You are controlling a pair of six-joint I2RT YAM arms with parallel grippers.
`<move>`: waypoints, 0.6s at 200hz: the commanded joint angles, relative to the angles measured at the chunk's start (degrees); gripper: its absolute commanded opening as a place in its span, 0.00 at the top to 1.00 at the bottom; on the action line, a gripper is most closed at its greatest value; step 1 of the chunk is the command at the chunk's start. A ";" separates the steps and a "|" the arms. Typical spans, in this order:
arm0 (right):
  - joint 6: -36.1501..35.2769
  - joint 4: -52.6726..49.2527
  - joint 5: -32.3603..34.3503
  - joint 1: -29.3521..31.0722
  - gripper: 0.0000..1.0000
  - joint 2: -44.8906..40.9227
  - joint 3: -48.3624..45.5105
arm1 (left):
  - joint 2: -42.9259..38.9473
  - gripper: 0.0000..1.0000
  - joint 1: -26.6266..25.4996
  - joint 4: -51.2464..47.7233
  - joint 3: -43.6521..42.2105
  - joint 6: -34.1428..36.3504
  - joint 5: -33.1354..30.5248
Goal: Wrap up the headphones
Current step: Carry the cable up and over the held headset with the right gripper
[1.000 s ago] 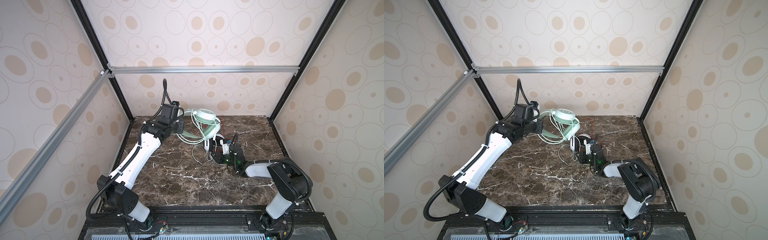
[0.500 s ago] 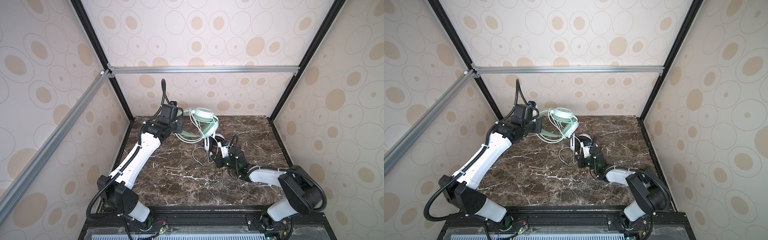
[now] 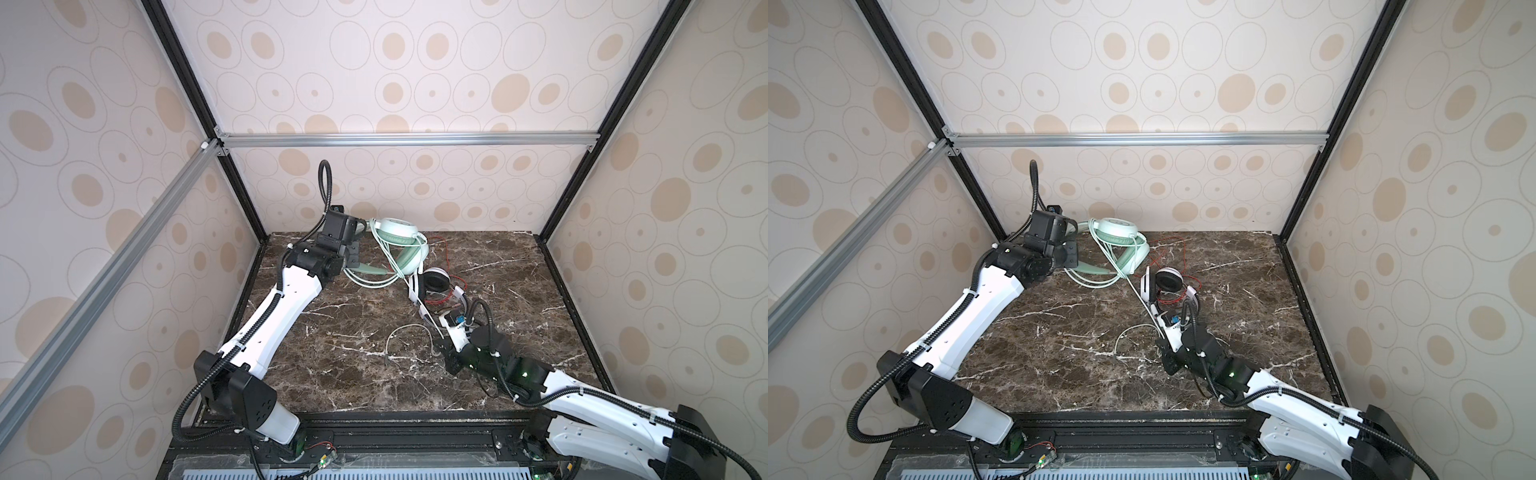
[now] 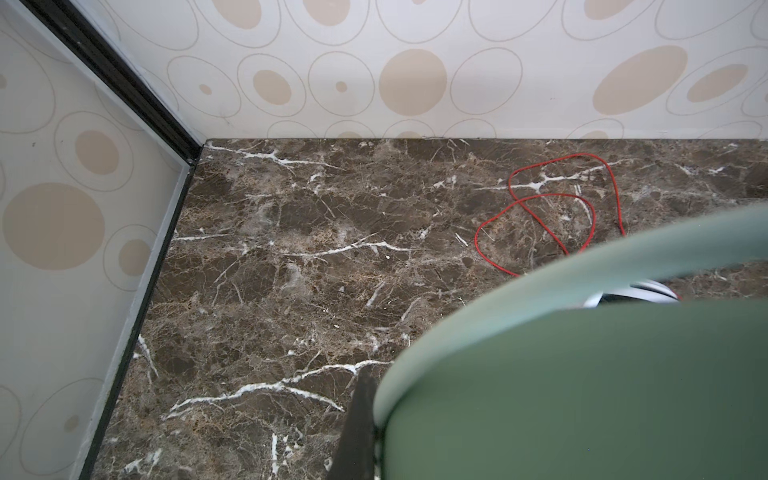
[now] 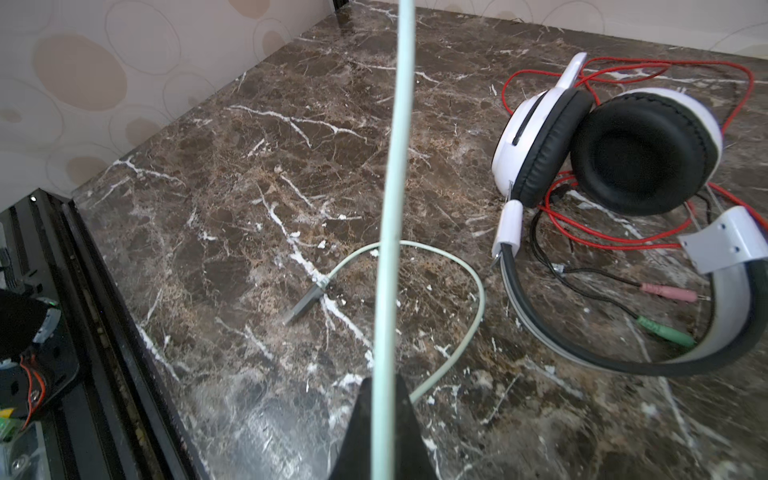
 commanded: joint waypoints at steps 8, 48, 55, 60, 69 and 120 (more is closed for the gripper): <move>-3.17 -17.66 7.36 3.93 1.00 -1.88 4.88 | -3.31 1.00 0.82 5.08 -0.38 -6.24 -5.64; -7.75 -32.99 16.84 6.40 1.00 1.15 18.53 | -1.11 1.00 -2.80 2.57 -3.12 -5.54 -11.00; -8.91 -35.49 18.58 6.72 1.00 1.96 21.39 | -0.41 1.00 -3.77 1.94 -3.51 -5.47 -13.07; -9.79 -37.01 19.95 6.95 1.00 2.53 23.32 | 0.22 1.00 -4.74 1.40 -3.82 -5.45 -14.58; -11.59 -39.41 22.26 7.51 1.00 3.60 26.72 | 1.69 1.00 -6.31 0.26 -3.82 -5.44 -17.66; -24.97 -44.47 34.20 8.41 1.00 8.48 42.43 | 8.03 1.00 -13.54 -4.78 -1.60 -1.64 -30.05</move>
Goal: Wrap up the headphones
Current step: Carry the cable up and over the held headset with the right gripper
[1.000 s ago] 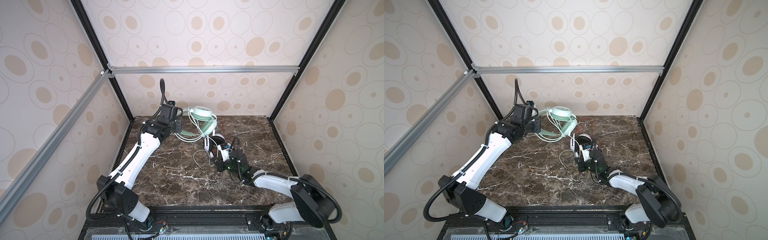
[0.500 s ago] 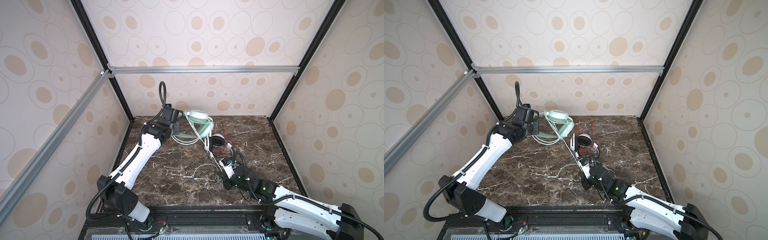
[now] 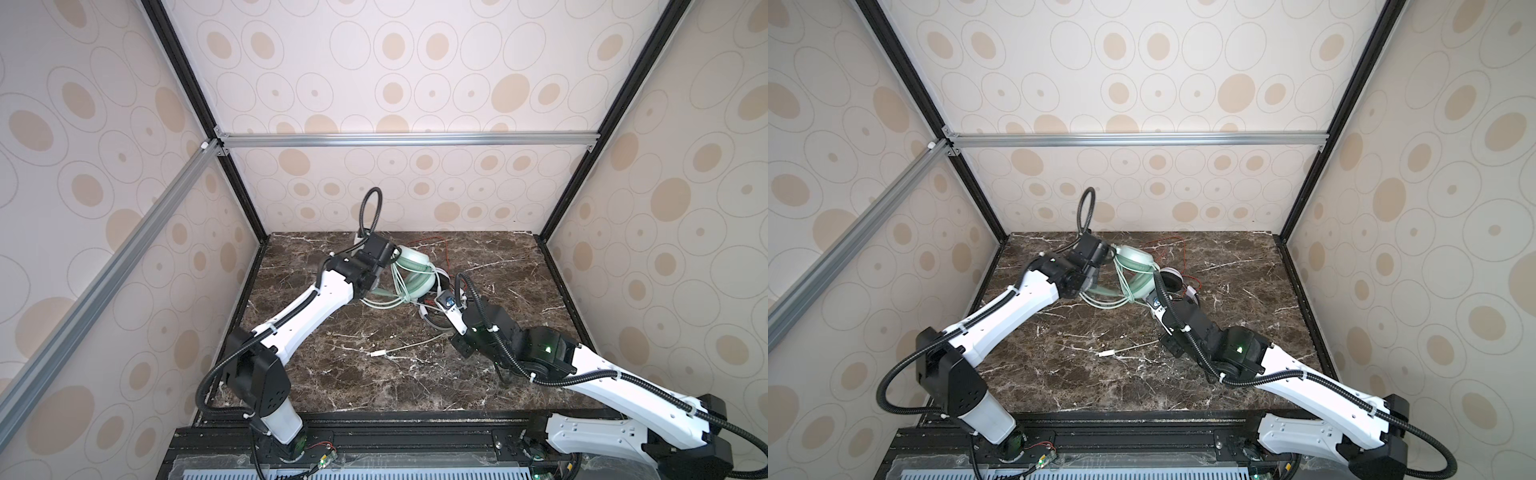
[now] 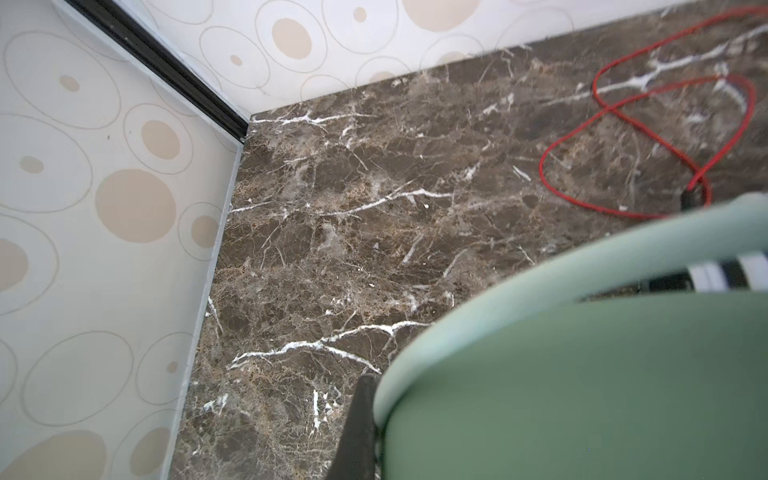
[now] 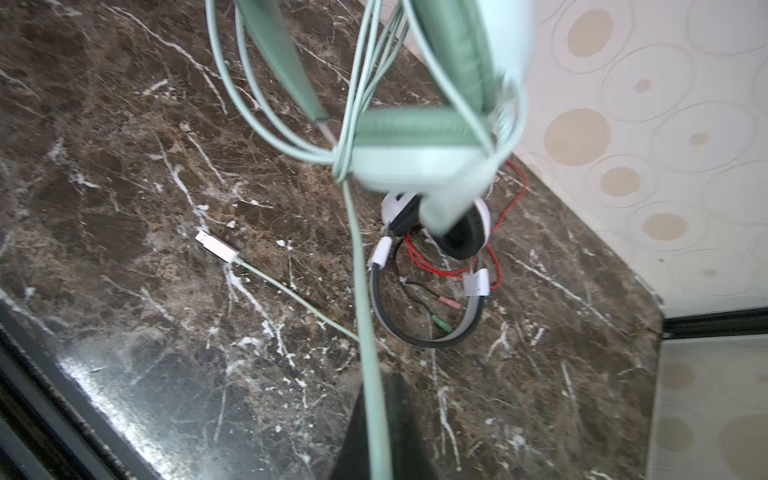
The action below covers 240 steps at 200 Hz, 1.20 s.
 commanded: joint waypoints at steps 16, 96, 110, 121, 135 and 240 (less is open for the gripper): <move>-14.36 -3.92 15.59 0.44 1.00 2.09 8.45 | -2.02 1.00 -2.82 3.57 -0.82 5.16 -10.38; -39.59 18.95 -0.52 -4.59 1.00 -0.19 2.52 | -11.39 1.00 -4.93 13.10 -8.76 20.96 12.21; -38.66 19.70 -5.78 -7.29 1.00 0.27 4.03 | -11.55 1.00 -5.18 13.25 -9.14 21.82 14.88; -38.01 19.91 -9.56 -9.56 1.00 1.06 5.24 | -11.54 1.00 -5.55 13.27 -9.40 22.33 16.82; -37.60 20.18 -14.24 -12.51 1.00 2.53 6.72 | -11.71 1.00 -6.16 13.64 -9.75 22.86 19.48; -30.70 17.22 -36.06 -22.97 1.00 18.02 18.14 | -12.84 1.00 -9.11 14.77 -11.76 23.15 25.98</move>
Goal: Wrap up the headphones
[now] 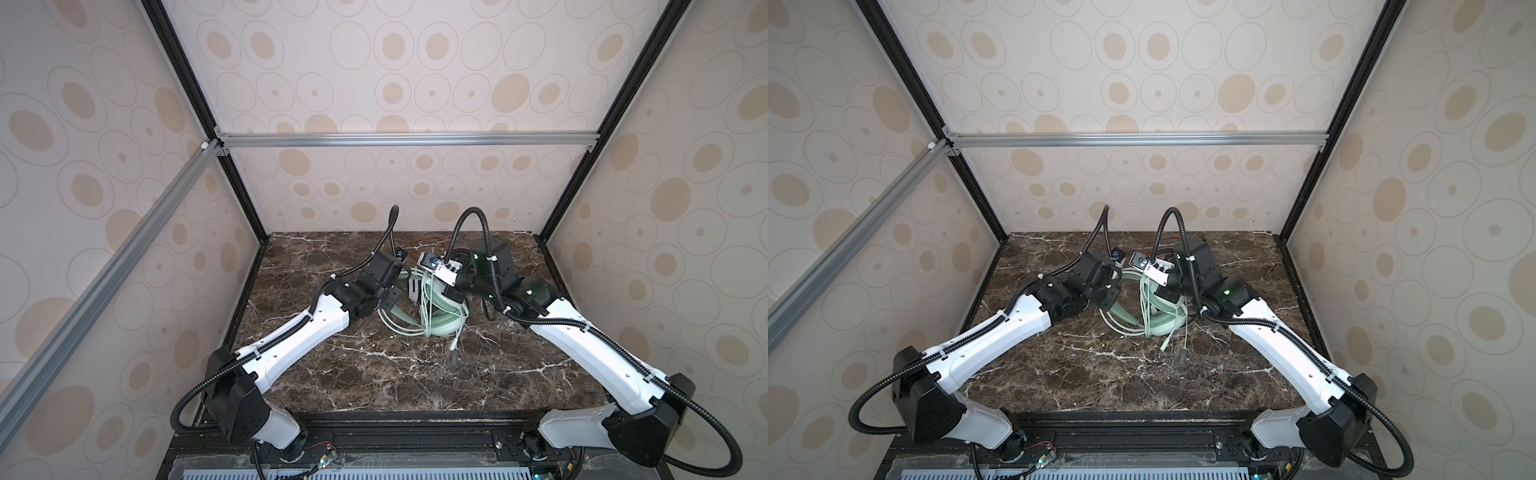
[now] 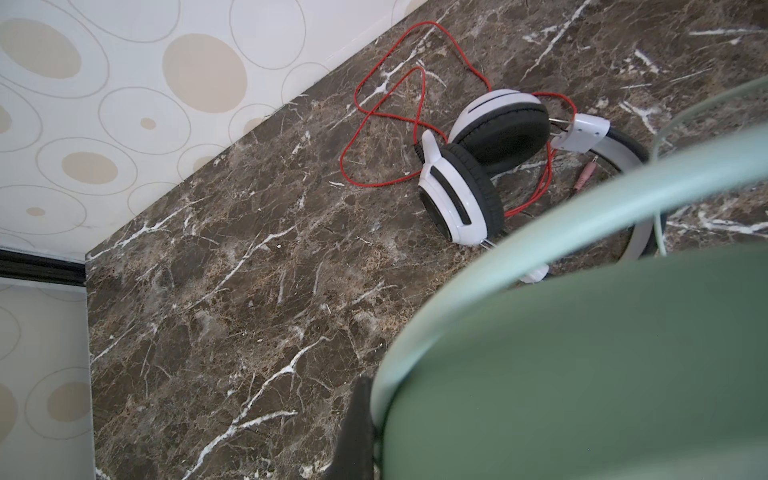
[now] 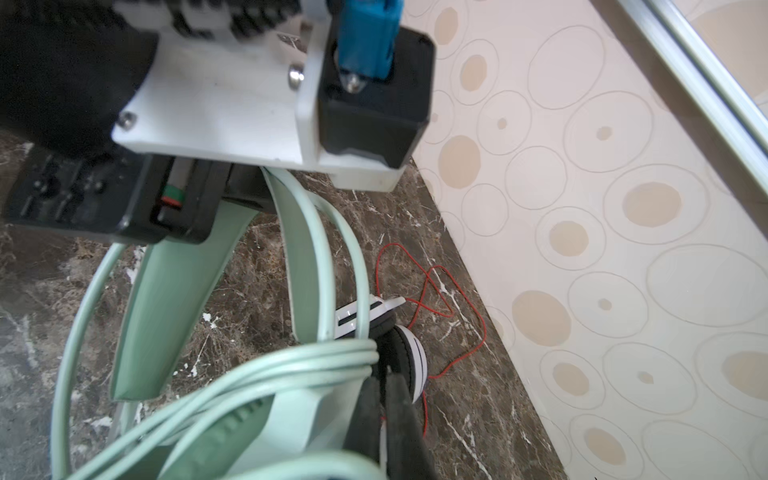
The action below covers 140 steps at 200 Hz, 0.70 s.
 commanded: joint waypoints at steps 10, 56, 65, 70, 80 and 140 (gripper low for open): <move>2.78 3.50 -4.78 -1.48 0.99 3.09 5.22 | -2.17 1.00 -2.12 1.06 0.10 2.31 4.96; 3.09 3.66 -4.78 -1.58 0.89 6.31 8.12 | -2.20 1.00 -2.70 1.02 -0.19 2.35 5.42; 2.87 3.24 -4.67 -1.72 0.84 6.93 8.93 | -2.11 1.00 -2.74 1.03 -0.16 2.30 5.59; 2.74 3.03 -4.56 -1.79 0.84 7.32 9.37 | -2.11 1.00 -2.72 1.11 -0.16 2.26 5.72; 2.86 2.70 -4.47 -2.24 0.85 8.06 10.08 | -2.11 1.00 -2.82 1.10 -0.18 2.25 5.92; 7.68 3.62 -7.15 -6.90 0.96 10.01 9.35 | -2.33 1.00 -3.03 1.24 -0.22 2.21 5.37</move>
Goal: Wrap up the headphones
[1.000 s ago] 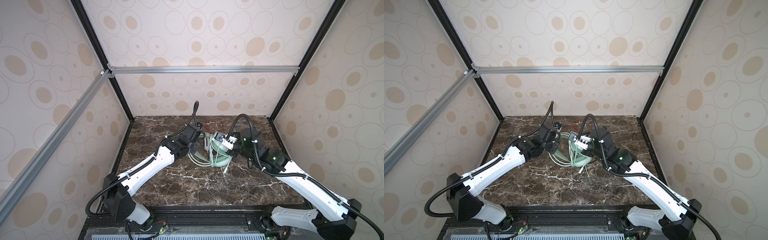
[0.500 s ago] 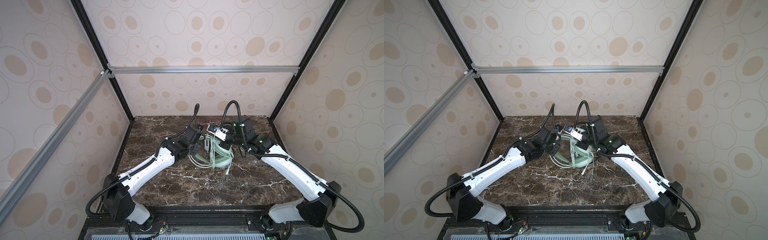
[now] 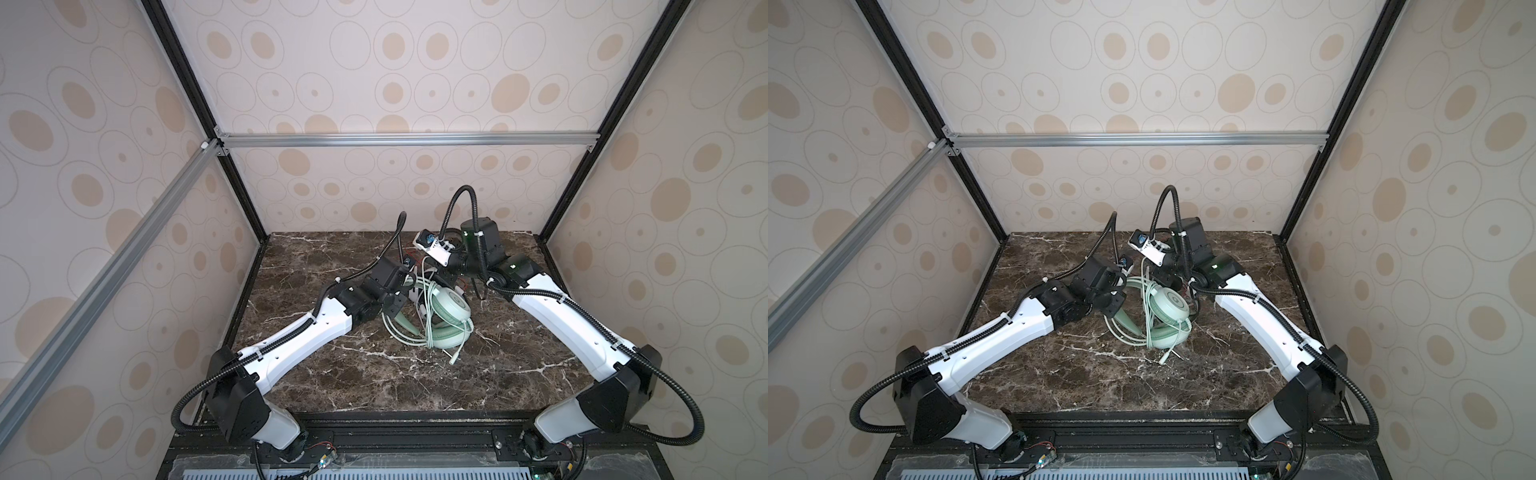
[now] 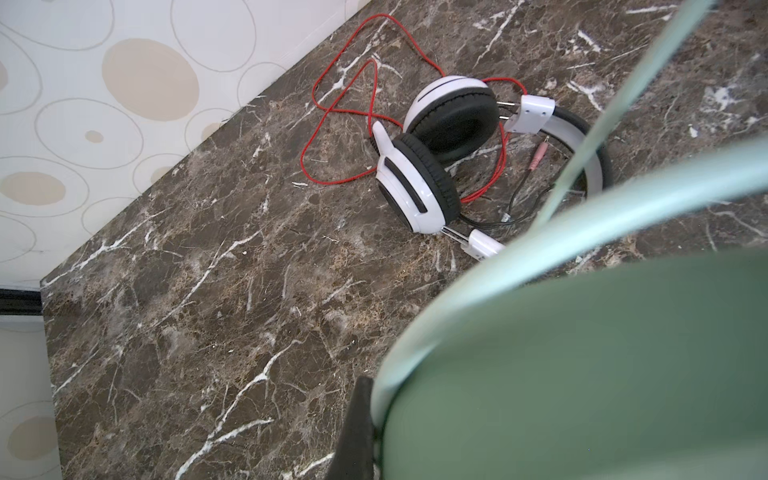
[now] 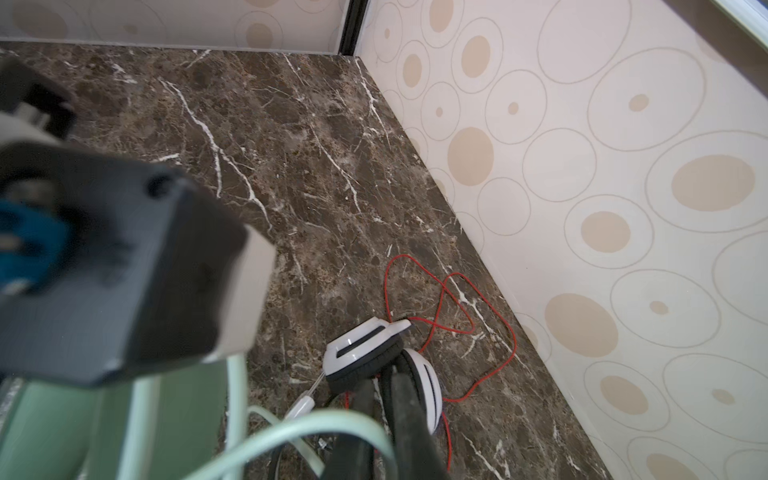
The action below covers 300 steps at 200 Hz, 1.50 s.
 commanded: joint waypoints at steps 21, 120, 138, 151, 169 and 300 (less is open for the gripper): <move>5.27 8.39 -0.94 -2.53 1.00 -2.16 -4.38 | -2.18 1.00 -0.97 1.12 0.64 0.88 1.96; 27.18 16.96 -12.64 -15.07 1.00 -2.82 -11.48 | -2.81 1.00 -0.97 1.52 0.64 0.88 2.60; 28.07 17.34 -15.24 -15.04 0.98 -1.61 -11.78 | -3.35 1.00 -1.02 2.04 0.51 0.79 4.80; 29.31 18.93 -17.58 -15.07 0.92 -1.11 -12.82 | -3.80 1.00 -0.93 2.96 0.20 0.55 8.29; 31.24 21.57 -19.50 -15.07 0.66 -1.00 -14.83 | -4.23 1.00 -0.63 3.99 0.28 -1.20 11.50; 39.37 23.71 -17.27 -15.07 0.27 -33.87 -53.10 | 1.00 1.00 5.13 -4.57 17.95 -5.01 7.25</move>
